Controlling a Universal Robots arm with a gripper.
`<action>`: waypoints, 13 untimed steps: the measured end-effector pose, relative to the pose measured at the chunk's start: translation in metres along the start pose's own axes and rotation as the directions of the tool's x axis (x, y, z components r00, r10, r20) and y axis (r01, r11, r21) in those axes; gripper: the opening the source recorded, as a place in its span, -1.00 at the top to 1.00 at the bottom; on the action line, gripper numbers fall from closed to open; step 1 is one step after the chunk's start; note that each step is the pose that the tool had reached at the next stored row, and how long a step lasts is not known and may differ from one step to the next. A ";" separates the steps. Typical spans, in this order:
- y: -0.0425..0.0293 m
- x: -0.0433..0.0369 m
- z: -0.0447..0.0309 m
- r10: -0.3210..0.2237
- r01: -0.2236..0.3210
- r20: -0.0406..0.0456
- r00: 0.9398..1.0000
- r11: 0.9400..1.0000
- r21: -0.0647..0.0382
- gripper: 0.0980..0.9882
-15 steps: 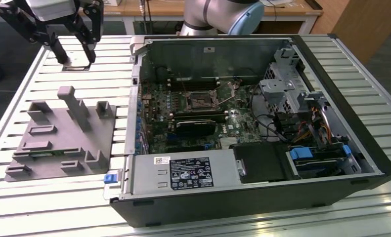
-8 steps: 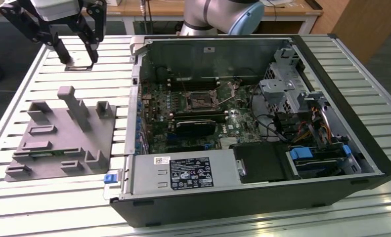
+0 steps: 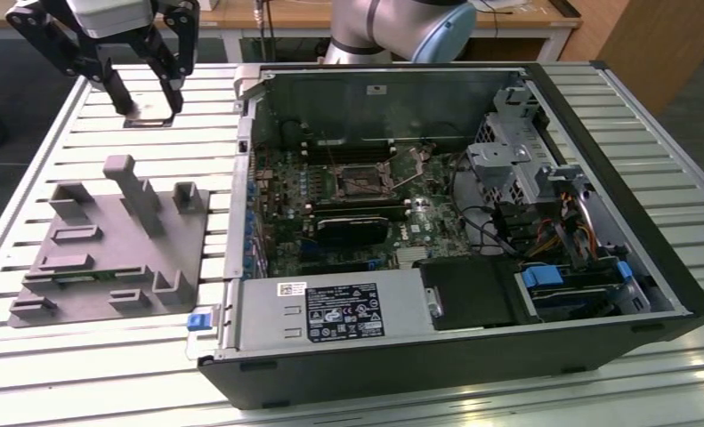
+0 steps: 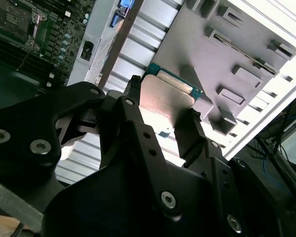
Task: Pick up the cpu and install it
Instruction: 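Pick up the cpu and move it towards the insertion slot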
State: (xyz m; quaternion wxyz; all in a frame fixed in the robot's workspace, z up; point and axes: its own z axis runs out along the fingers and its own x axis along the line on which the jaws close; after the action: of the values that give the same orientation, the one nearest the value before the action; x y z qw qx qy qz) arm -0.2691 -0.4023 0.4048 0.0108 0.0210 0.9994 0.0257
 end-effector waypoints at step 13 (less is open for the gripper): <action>0.0004 -0.0088 0.0002 0.000 0.000 0.000 1.000 1.000 0.000 0.03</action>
State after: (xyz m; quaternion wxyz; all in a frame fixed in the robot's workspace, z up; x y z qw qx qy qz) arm -0.2603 -0.4023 0.4048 0.0108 0.0210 0.9994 0.0257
